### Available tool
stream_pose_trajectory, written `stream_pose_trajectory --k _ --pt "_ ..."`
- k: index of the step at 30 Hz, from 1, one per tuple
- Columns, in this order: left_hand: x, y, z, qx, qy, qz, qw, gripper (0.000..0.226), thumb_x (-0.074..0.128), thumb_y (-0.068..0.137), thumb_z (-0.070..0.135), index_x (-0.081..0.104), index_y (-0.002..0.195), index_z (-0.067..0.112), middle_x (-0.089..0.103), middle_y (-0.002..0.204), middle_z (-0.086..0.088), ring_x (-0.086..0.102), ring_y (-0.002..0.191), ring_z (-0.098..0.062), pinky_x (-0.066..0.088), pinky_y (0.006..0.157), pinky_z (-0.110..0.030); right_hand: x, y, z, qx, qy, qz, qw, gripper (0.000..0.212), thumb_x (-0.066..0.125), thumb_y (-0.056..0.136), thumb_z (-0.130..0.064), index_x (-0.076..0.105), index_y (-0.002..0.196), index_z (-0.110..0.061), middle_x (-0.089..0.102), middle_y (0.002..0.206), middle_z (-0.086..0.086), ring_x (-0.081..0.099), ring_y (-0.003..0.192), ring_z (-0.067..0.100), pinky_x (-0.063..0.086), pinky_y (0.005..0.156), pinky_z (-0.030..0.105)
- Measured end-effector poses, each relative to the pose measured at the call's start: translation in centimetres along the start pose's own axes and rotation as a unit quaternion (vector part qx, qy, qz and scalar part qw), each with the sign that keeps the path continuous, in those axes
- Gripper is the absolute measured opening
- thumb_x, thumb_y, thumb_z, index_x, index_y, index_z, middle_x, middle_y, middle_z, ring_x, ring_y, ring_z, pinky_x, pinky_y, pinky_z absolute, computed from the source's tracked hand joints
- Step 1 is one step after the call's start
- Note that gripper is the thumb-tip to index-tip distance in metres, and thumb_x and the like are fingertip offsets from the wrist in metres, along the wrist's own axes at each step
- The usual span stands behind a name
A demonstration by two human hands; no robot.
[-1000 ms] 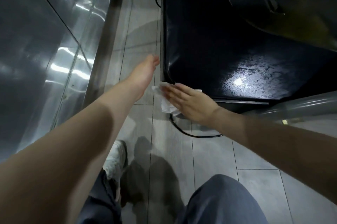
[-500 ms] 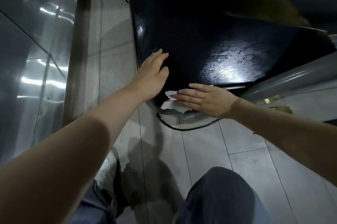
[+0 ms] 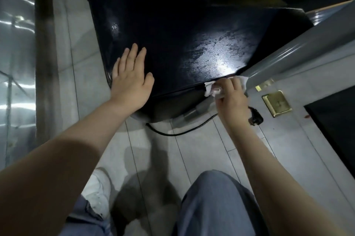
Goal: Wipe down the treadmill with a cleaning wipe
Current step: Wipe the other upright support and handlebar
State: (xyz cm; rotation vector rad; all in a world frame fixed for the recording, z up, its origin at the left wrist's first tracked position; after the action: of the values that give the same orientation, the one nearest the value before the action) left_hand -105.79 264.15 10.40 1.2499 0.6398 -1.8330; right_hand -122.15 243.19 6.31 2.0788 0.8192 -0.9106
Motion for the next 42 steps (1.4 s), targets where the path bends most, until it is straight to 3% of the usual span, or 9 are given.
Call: stream_pose_trajectory --k 5,10,13,16,20,24,29,34,42 --pt "0.2 0.0 0.3 -0.007 0.006 0.014 1.000 0.064 0.035 0.100 0.030 0.011 0.158 0.022 0.001 0.167 0.000 -0.004 0.153 -0.016 -0.006 0.123 -0.036 4.8 -3.4 -1.3 -0.049 -0.009 -0.168 0.985 0.041 0.065 0.075 0.009 0.058 0.114 0.000 0.054 0.112 0.017 0.054 0.099 0.033 0.053 0.075 0.039" --pt "0.3 -0.1 0.3 -0.008 0.010 0.025 1.000 0.064 0.035 0.099 0.030 0.011 0.158 0.021 0.002 0.167 0.000 -0.004 0.153 -0.016 -0.006 0.123 -0.036 8.4 -6.3 0.1 -0.251 -0.105 -0.326 0.905 0.048 0.056 0.087 -0.002 0.050 0.134 -0.006 0.048 0.128 0.015 0.054 0.107 0.035 0.056 0.063 0.041" --pt "0.4 -0.1 0.3 -0.007 0.011 0.031 0.999 0.064 0.035 0.100 0.029 0.012 0.158 0.021 0.002 0.167 0.000 -0.003 0.153 -0.016 -0.005 0.123 -0.037 10.4 -6.6 -1.3 -0.327 -0.163 -0.404 0.839 0.053 0.044 0.096 -0.006 0.036 0.148 -0.008 0.037 0.147 0.008 0.043 0.129 0.029 0.047 0.095 0.037" --pt "0.4 -0.1 0.4 -0.009 0.004 0.033 0.999 0.064 0.036 0.100 0.028 0.012 0.158 0.021 0.002 0.167 0.000 -0.004 0.153 -0.015 -0.005 0.123 -0.037 12.0 -5.9 -2.9 -0.332 -0.175 -0.473 0.797 0.057 0.044 0.094 -0.005 0.032 0.150 -0.010 0.038 0.150 0.003 0.038 0.136 0.025 0.040 0.103 0.037" --pt "0.3 -0.1 0.4 -0.009 -0.007 0.031 0.999 0.063 0.037 0.100 0.027 0.012 0.158 0.021 0.002 0.167 0.000 -0.004 0.153 -0.015 -0.006 0.123 -0.036 10.5 -4.8 -2.9 -0.280 -0.168 -0.453 0.830 0.043 0.052 0.090 -0.005 0.055 0.132 -0.013 0.060 0.130 0.004 0.058 0.116 0.024 0.044 0.093 0.033" --pt "0.0 -0.2 0.3 -0.002 -0.006 0.020 1.000 0.064 0.037 0.101 0.027 0.011 0.158 0.021 0.001 0.167 -0.001 -0.005 0.153 -0.016 -0.006 0.123 -0.037 3.9 -1.0 -0.9 -0.252 -0.107 -0.198 0.941 0.023 0.062 0.063 0.000 0.070 0.082 -0.010 0.068 0.078 0.008 0.065 0.074 0.030 0.050 0.069 0.037" --pt "0.1 -0.4 1.0 0.009 -0.004 0.035 0.999 0.063 0.039 0.100 0.024 0.015 0.158 0.015 0.005 0.166 -0.004 -0.001 0.153 -0.018 -0.003 0.124 -0.037 -0.2 1.9 -0.1 -0.136 -0.119 -0.045 0.983 0.016 0.053 0.064 -0.005 0.063 0.076 -0.009 0.058 0.073 0.008 0.055 0.069 0.031 0.039 0.071 0.038" --pt "0.5 0.1 3.6 0.102 0.005 0.022 0.995 0.059 0.043 0.099 0.022 0.024 0.155 0.016 0.011 0.166 -0.002 0.004 0.153 -0.016 0.000 0.124 -0.039 5.5 -3.8 1.1 -0.378 -0.196 -0.253 0.869 0.021 0.074 0.066 -0.018 0.075 0.087 -0.019 0.066 0.091 0.000 0.061 0.090 0.026 0.049 0.094 0.039" --pt "2.1 0.3 6.0 0.138 0.060 0.025 0.988 0.060 0.041 0.099 0.027 0.024 0.155 0.020 0.011 0.166 -0.001 0.003 0.153 -0.016 -0.003 0.124 -0.038 7.4 -5.1 0.9 -0.403 -0.310 -0.400 0.763 0.030 0.047 0.100 -0.026 0.065 0.123 -0.023 0.057 0.133 -0.004 0.039 0.135 0.020 0.019 0.116 0.031"
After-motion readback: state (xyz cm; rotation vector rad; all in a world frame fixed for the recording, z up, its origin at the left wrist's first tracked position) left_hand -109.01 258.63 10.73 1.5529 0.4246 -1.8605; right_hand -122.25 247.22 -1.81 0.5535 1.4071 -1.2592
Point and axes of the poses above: each hand's wrist, its own y-axis towards the middle knuckle, its own x-axis out of the palm, z = x × y, the point moved 2 cm from there along y, towards the middle knuckle
